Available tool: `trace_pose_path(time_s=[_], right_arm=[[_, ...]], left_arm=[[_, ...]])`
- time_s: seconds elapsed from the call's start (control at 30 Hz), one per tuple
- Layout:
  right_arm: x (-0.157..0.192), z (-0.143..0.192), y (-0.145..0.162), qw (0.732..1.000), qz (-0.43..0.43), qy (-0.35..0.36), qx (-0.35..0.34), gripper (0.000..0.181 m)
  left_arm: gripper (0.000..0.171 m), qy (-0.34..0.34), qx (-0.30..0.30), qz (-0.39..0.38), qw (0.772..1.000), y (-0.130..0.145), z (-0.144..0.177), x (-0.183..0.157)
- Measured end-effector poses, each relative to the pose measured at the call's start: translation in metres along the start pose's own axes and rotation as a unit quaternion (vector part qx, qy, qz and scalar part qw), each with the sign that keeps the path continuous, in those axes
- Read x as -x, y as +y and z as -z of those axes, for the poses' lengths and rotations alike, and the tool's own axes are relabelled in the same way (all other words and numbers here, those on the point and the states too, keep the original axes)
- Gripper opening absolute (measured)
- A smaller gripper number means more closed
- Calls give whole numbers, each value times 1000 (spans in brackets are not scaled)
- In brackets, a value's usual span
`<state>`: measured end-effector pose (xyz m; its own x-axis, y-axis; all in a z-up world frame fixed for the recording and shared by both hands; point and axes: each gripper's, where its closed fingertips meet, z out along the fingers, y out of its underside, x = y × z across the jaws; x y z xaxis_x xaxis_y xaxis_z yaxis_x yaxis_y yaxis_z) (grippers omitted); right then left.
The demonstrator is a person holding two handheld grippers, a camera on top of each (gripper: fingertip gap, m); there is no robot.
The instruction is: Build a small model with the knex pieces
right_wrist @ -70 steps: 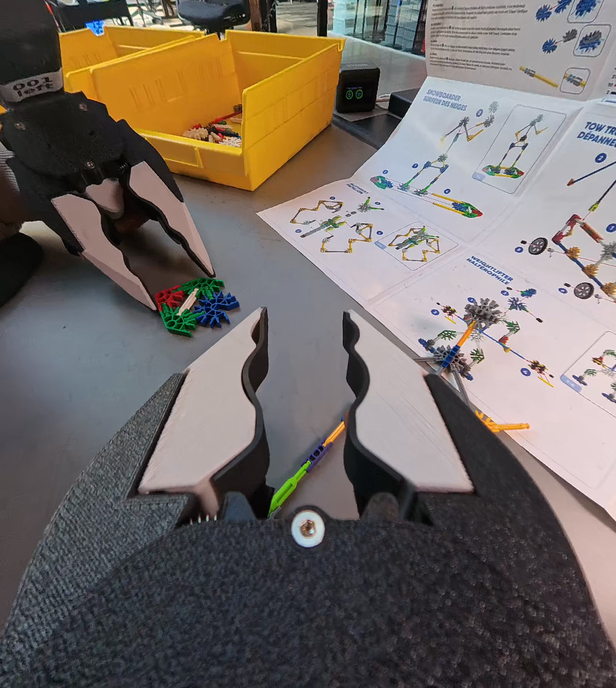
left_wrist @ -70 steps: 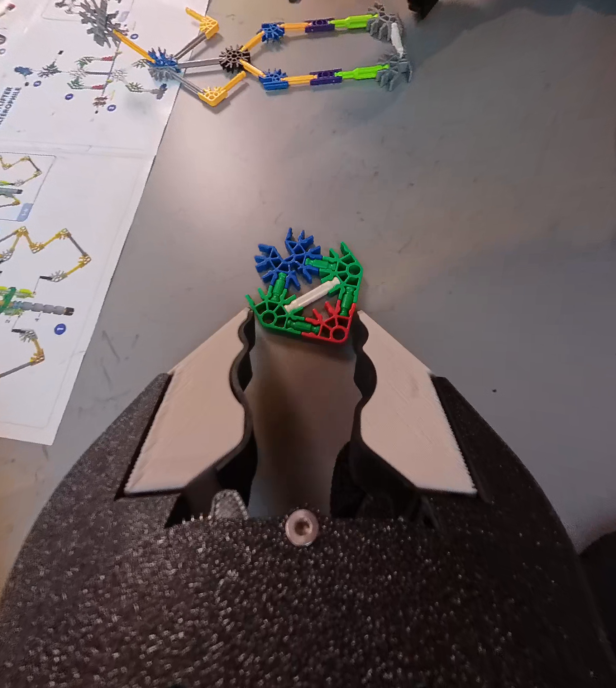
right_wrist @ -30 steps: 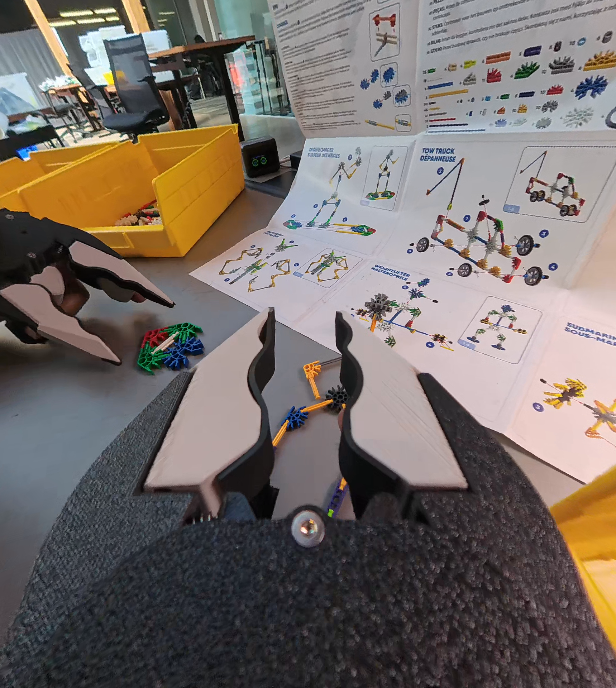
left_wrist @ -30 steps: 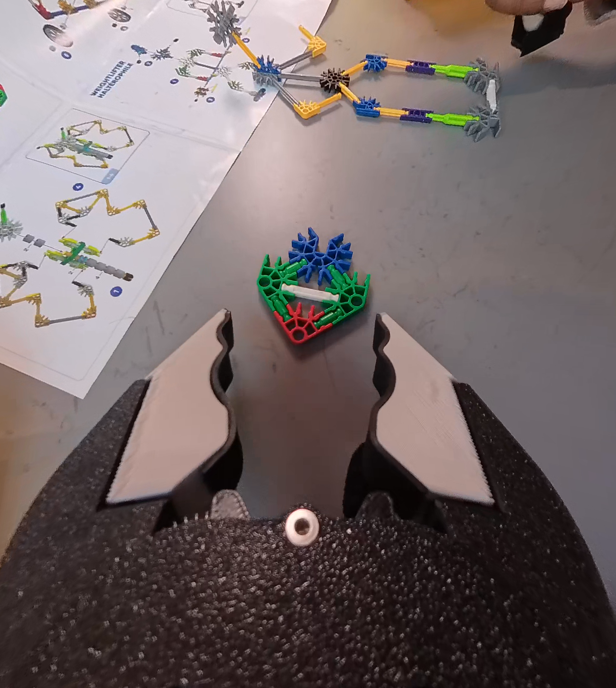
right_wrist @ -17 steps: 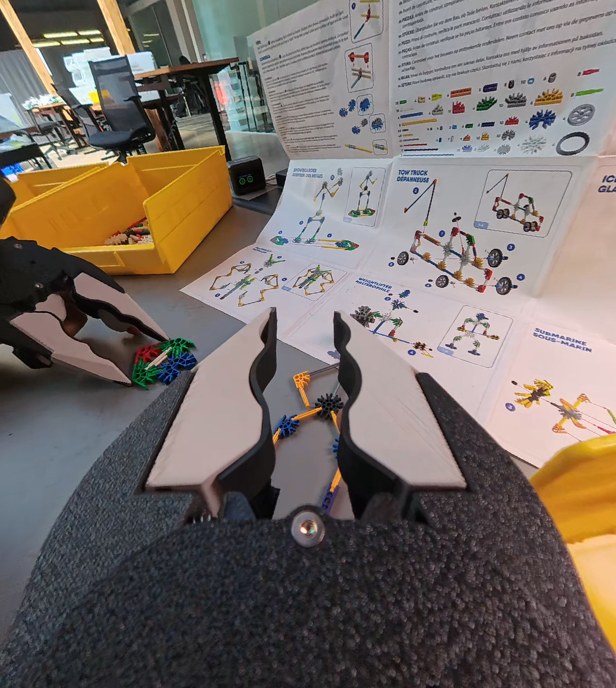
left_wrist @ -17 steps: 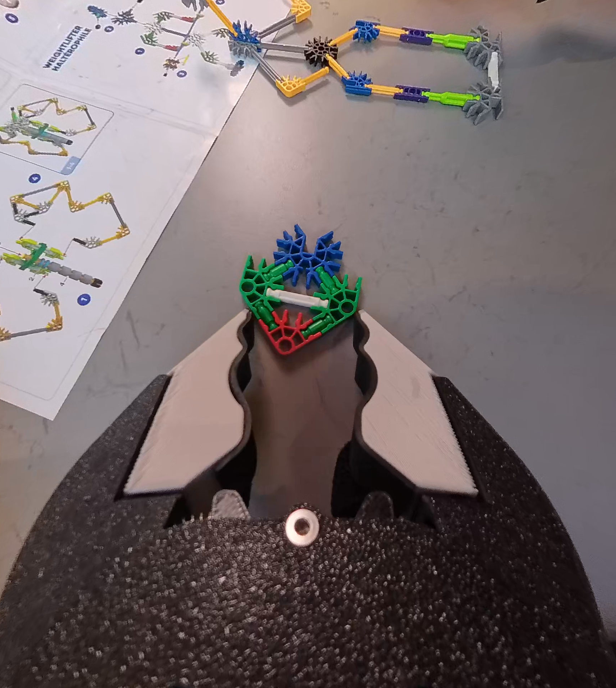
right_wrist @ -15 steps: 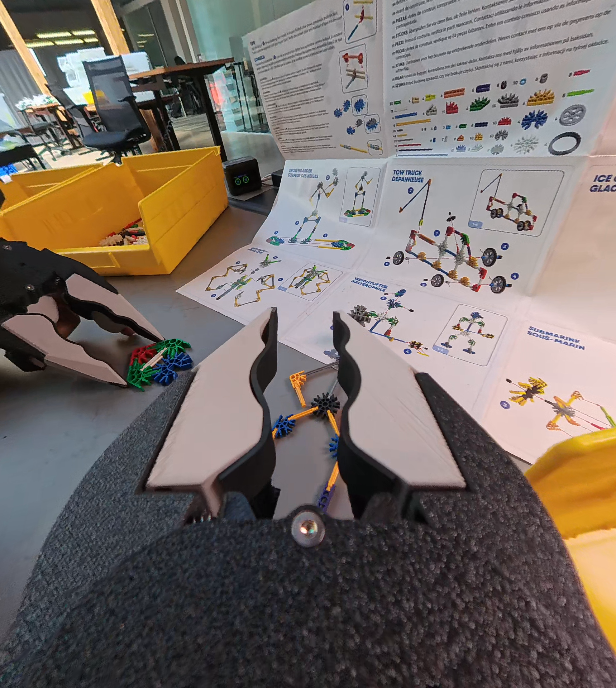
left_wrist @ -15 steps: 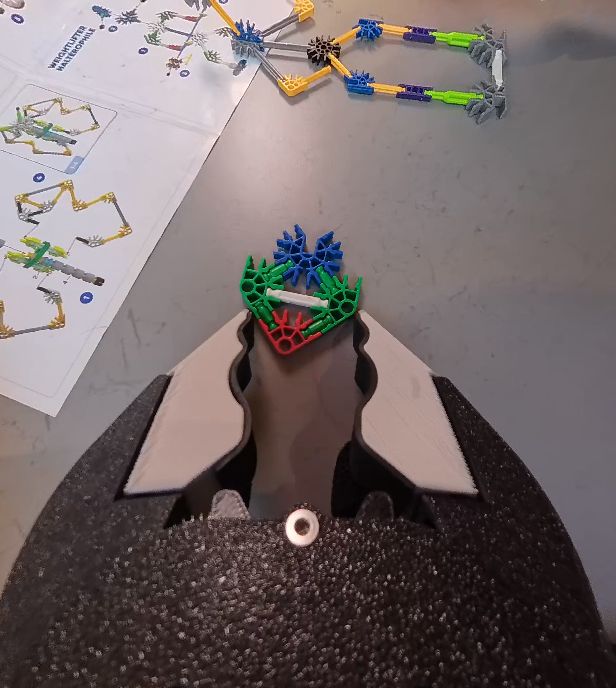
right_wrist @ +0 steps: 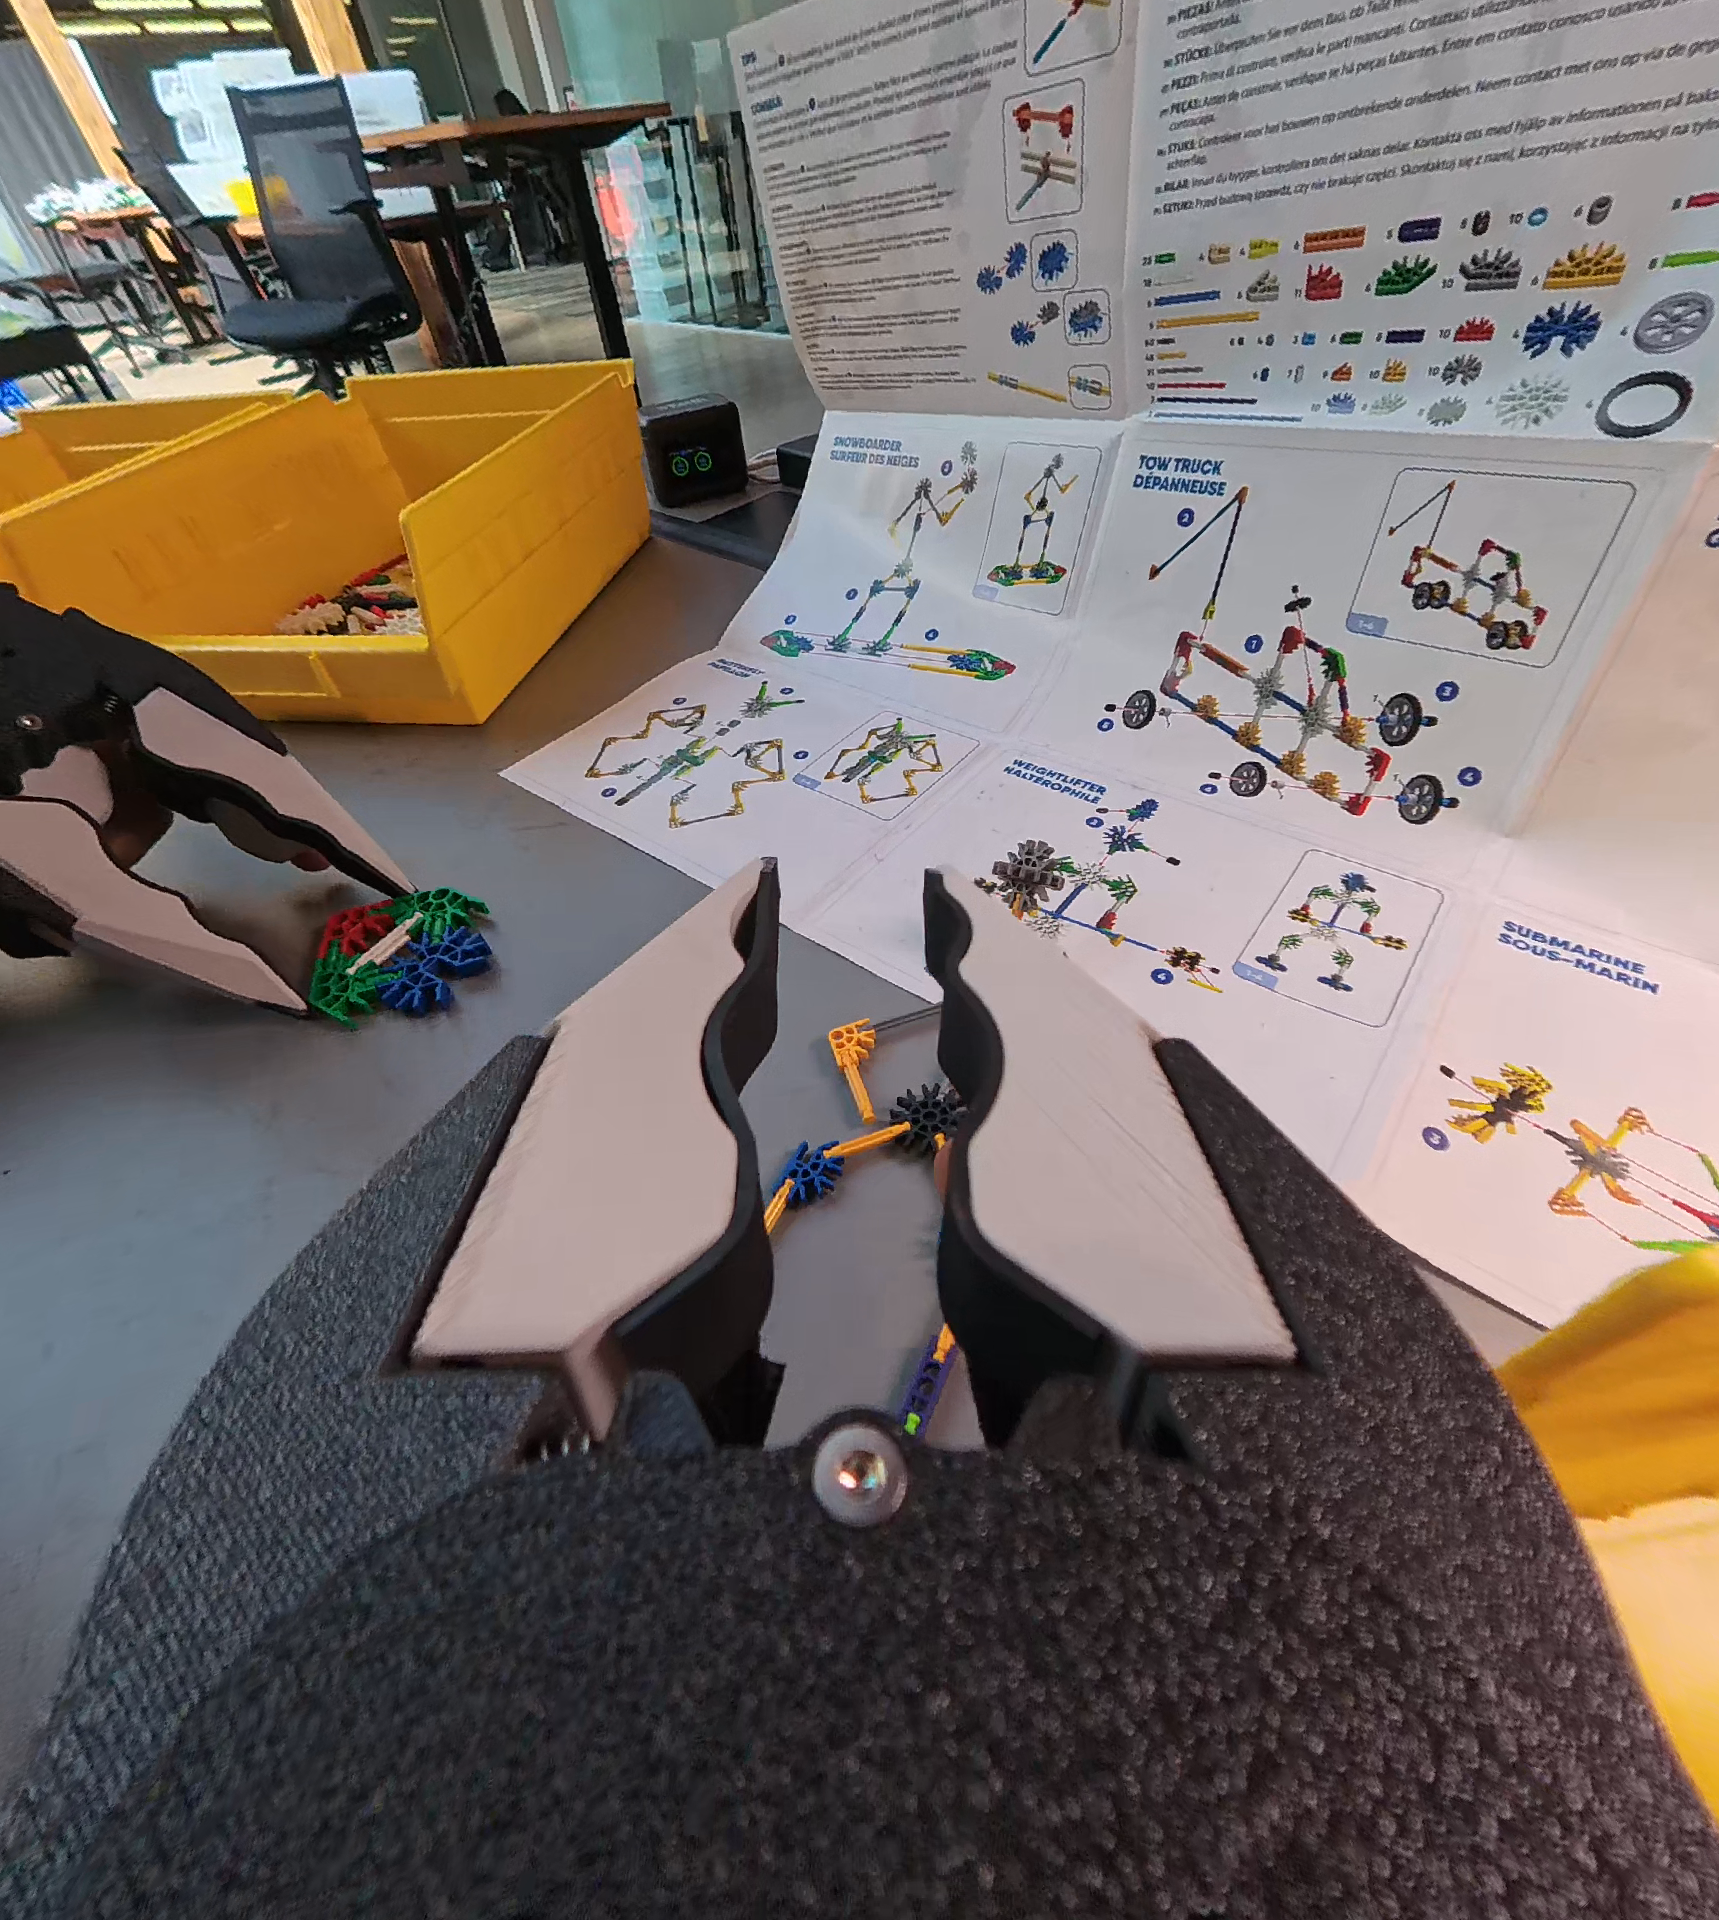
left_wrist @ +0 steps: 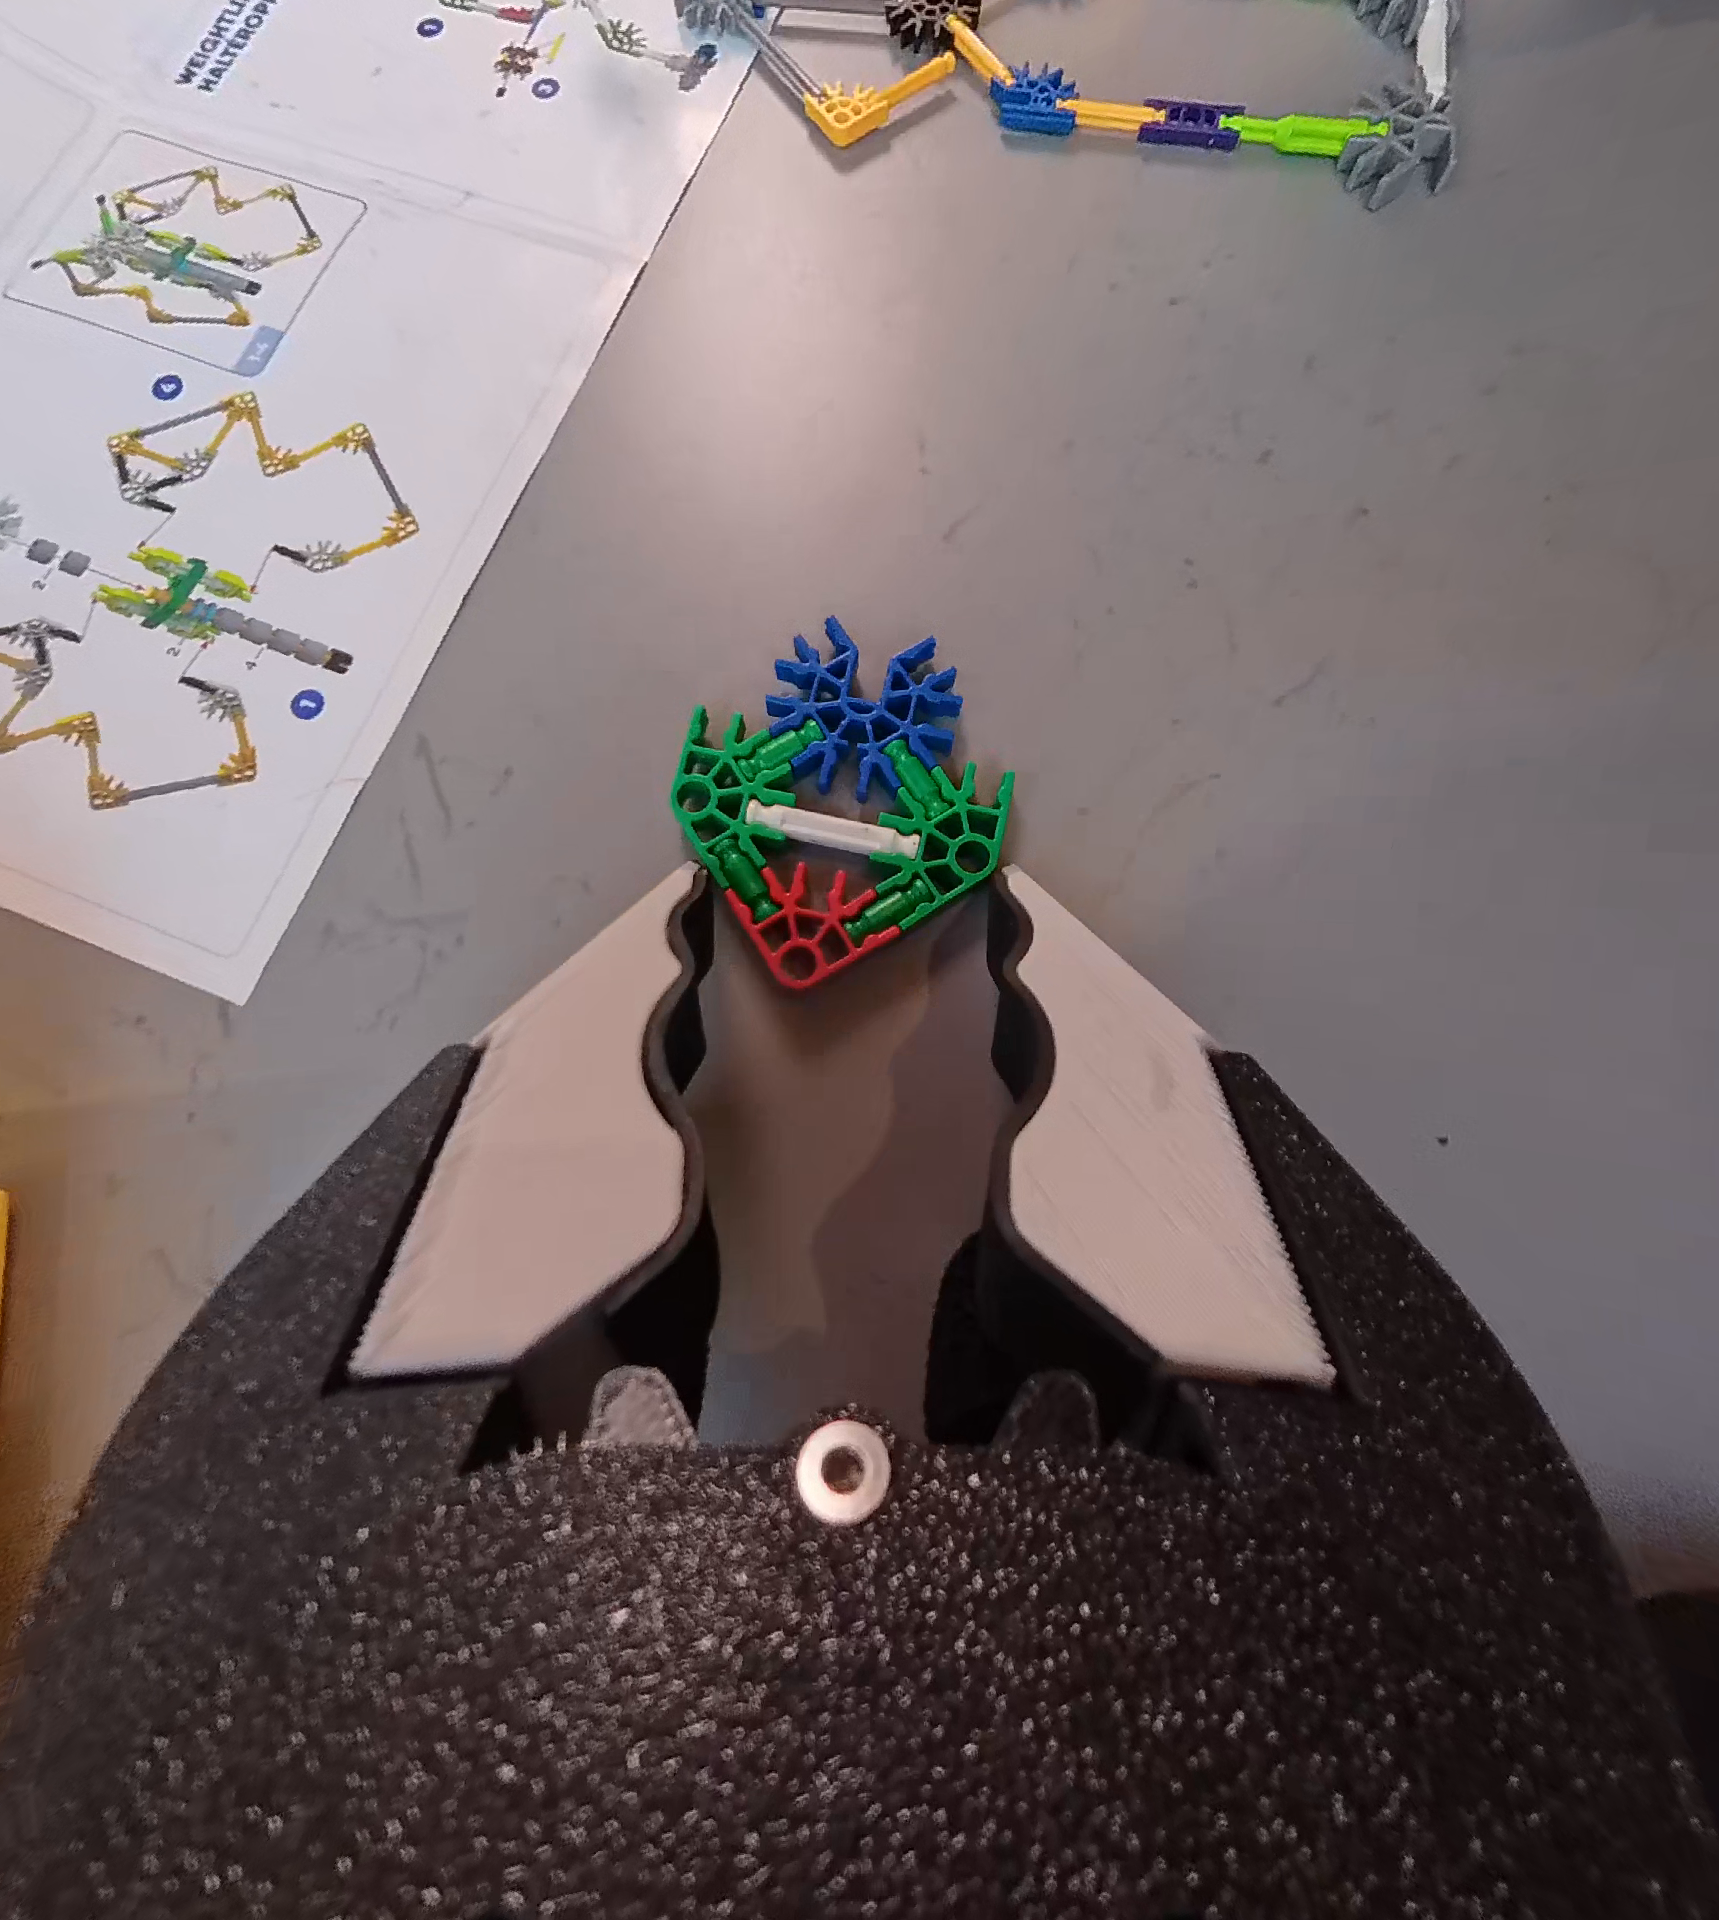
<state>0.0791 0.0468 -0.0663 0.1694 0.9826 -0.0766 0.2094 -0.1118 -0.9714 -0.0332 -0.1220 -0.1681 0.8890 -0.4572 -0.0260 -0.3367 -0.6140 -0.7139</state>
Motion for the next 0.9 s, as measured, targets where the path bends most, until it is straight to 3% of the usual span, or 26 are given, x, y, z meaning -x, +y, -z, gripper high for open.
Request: trace_pose_path(time_s=[0.2, 0.47, 0.9], right_arm=[[2, -3, 6, 1000, -3, -5, 9, 26], [3, -6, 11, 1000, -7, -9, 15, 26], [10, -12, 17, 1000, 16, -8, 21, 26]], left_arm=[[58, -51, -16, -11, 999, 1, 10, 20], [56, -91, -137, 38, 986, -39, 29, 34], [54, -185, -235, 97, 949, -70, 46, 58]])
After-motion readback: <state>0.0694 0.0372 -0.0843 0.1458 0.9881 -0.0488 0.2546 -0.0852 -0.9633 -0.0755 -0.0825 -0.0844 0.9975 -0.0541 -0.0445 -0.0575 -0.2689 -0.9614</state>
